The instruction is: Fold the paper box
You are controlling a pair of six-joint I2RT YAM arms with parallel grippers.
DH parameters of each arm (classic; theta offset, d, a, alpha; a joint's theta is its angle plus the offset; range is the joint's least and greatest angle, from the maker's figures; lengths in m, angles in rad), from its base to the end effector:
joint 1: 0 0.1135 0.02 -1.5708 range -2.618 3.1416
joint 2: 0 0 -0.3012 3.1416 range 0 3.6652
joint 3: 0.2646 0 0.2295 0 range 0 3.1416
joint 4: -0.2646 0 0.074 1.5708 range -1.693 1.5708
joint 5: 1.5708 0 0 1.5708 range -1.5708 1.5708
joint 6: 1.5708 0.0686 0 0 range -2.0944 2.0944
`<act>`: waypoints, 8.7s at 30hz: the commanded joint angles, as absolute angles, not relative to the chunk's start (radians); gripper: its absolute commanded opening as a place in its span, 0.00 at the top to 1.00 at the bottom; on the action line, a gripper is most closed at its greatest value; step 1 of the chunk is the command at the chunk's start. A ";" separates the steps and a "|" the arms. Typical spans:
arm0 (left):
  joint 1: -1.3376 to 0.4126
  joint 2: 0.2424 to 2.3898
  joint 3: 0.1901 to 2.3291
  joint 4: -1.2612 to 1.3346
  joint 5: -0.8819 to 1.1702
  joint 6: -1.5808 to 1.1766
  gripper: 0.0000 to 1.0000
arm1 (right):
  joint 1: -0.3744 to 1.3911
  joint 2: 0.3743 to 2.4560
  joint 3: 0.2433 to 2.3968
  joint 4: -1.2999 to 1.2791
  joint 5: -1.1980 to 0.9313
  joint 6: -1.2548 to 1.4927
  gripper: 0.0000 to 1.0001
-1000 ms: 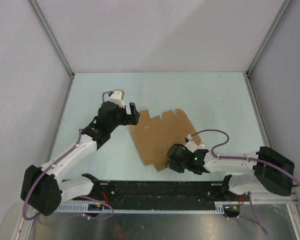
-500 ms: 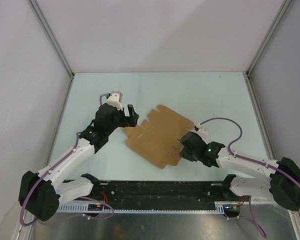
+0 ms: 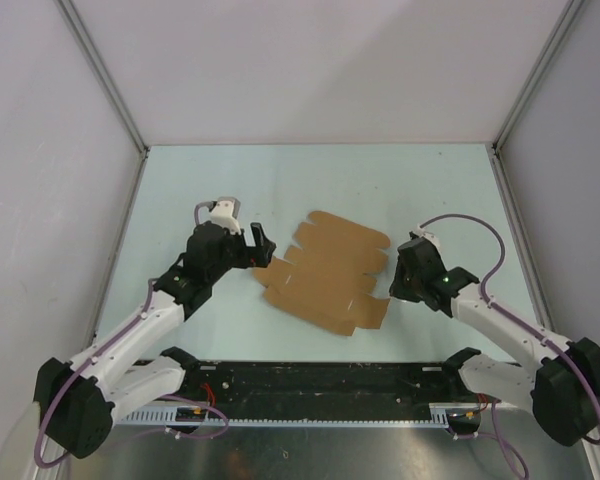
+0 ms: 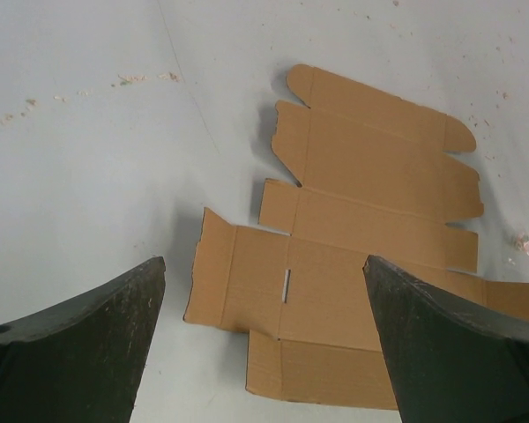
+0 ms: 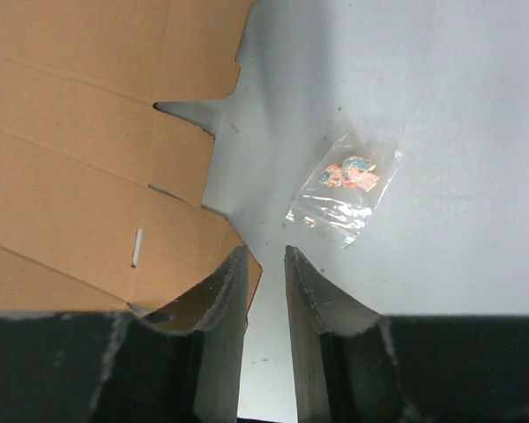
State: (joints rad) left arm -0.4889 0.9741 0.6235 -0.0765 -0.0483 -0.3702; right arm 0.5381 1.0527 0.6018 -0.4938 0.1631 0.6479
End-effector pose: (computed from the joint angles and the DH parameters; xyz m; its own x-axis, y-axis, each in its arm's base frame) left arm 0.1862 -0.0953 0.2839 -0.4966 -0.1451 -0.8558 0.2689 0.9117 -0.3107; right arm 0.1598 0.0824 0.2178 -0.8107 0.2097 -0.5466 0.0819 0.9651 0.2487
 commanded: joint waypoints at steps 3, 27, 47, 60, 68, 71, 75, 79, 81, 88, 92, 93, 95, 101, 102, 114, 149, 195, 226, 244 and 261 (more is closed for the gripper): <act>-0.497 0.911 0.580 -0.077 -0.028 -0.417 0.01 | 0.519 1.083 0.699 -0.535 0.130 0.541 0.63; -1.023 0.569 0.361 -0.259 -0.139 -0.868 0.19 | 0.548 1.576 1.032 -0.164 -0.276 0.362 0.92; -1.094 0.686 0.416 -0.268 -0.447 -0.885 0.14 | 0.710 1.481 0.991 -0.419 0.081 0.665 0.63; -0.767 0.750 0.333 -0.127 -0.284 -0.721 0.15 | 1.084 1.075 0.706 -0.503 0.380 1.402 0.34; -0.767 0.764 0.256 -0.005 -0.203 -0.693 0.15 | 1.259 1.023 0.618 -0.630 0.549 1.767 0.38; -0.765 0.767 0.241 0.028 -0.206 -0.678 0.14 | 1.313 1.028 0.604 -0.655 0.569 1.877 0.36; -0.765 0.773 0.221 0.060 -0.207 -0.667 0.13 | 1.361 1.054 0.565 -0.623 0.580 1.960 0.32; -0.762 0.813 0.216 0.093 -0.215 -0.661 0.13 | 1.365 1.065 0.514 -0.549 0.568 2.028 0.31; -0.758 0.822 0.212 0.112 -0.215 -0.661 0.13 | 1.370 1.069 0.499 -0.532 0.574 2.052 0.32; -0.750 0.864 0.207 0.147 -0.213 -0.663 0.16 | 1.364 1.115 0.492 -0.480 0.601 2.057 0.36; -0.750 0.905 0.201 0.179 -0.206 -0.664 0.21 | 1.351 1.153 0.488 -0.443 0.594 2.042 0.42; -0.750 0.926 0.201 0.187 -0.206 -0.664 0.21 | 1.347 1.157 0.488 -0.437 0.591 2.040 0.43; -0.750 0.943 0.203 0.205 -0.203 -0.661 0.23 | 1.341 1.172 0.488 -0.425 0.583 2.034 0.45; -0.750 1.005 0.219 0.239 -0.202 -0.658 0.27 | 1.325 1.200 0.486 -0.410 0.581 2.023 0.53; -0.750 1.012 0.222 0.247 -0.201 -0.658 0.27 | 1.324 1.204 0.488 -0.408 0.581 2.022 0.53; -0.747 1.114 0.261 0.298 -0.206 -0.657 0.33 | 1.278 1.226 0.488 -0.420 0.607 1.960 0.67; -0.746 1.192 0.328 0.290 -0.140 -0.575 0.57 | 1.223 1.144 0.488 -0.403 0.621 1.789 0.90; -0.930 1.212 0.387 0.201 -0.120 -0.574 0.59 | 1.195 1.292 0.578 -0.221 0.509 1.468 0.65; -0.988 1.118 0.451 0.045 -0.219 -0.558 0.55 | 1.177 1.163 0.578 -0.281 0.538 1.369 0.63; -0.988 0.931 0.408 -0.123 -0.314 -0.551 0.34 | 1.232 1.078 0.626 -0.649 0.626 1.428 0.48; -0.697 0.822 0.425 -0.160 -0.248 -0.528 0.25 | 1.261 0.896 0.626 -0.959 0.747 1.709 0.46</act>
